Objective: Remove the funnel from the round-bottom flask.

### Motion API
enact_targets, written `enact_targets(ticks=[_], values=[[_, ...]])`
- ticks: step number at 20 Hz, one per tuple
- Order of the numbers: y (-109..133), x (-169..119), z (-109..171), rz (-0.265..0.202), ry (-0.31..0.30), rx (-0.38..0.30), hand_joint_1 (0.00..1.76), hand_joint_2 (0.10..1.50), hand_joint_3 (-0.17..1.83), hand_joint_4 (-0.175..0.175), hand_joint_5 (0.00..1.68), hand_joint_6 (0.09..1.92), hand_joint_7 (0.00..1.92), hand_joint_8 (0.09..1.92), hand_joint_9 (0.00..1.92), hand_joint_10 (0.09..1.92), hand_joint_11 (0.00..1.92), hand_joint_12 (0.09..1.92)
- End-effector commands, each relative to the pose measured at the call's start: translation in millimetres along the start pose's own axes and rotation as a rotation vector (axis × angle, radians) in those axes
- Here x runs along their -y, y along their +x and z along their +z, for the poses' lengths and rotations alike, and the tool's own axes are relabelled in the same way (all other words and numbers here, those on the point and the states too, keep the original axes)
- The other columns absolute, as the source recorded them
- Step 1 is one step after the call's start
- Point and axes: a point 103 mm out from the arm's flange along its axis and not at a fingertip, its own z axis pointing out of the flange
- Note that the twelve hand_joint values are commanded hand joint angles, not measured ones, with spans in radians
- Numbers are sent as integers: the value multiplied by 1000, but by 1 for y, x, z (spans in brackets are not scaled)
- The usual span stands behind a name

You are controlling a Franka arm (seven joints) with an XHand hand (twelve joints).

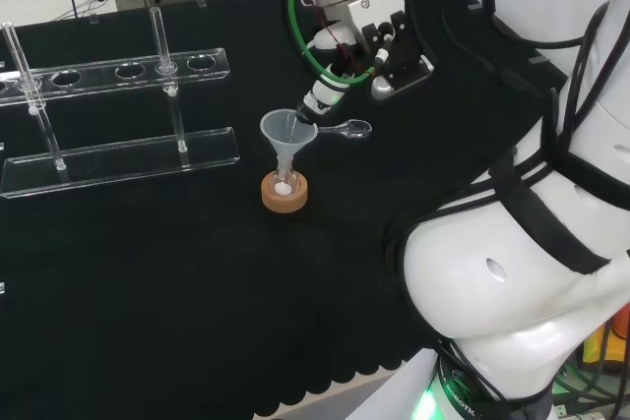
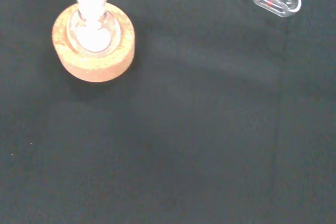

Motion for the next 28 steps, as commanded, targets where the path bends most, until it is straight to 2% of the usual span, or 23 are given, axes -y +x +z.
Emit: enact_targets(ticks=[1,7,10,16,28], values=[[16,-12,0,-29,0,23,442,813,-143,-89,0,87,0,240,17,842,54,1499],[26,-33,10,-54,17,51,456,800,-125,-96,0,87,0,232,43,862,124,1494],[29,-41,13,-59,24,74,515,810,-115,-97,0,87,0,234,56,866,146,1490],[32,-56,18,-73,35,77,614,846,-98,-98,0,87,0,267,70,864,170,1475],[23,-74,28,-72,53,91,619,851,-99,-98,5,87,0,276,76,862,179,1472]])
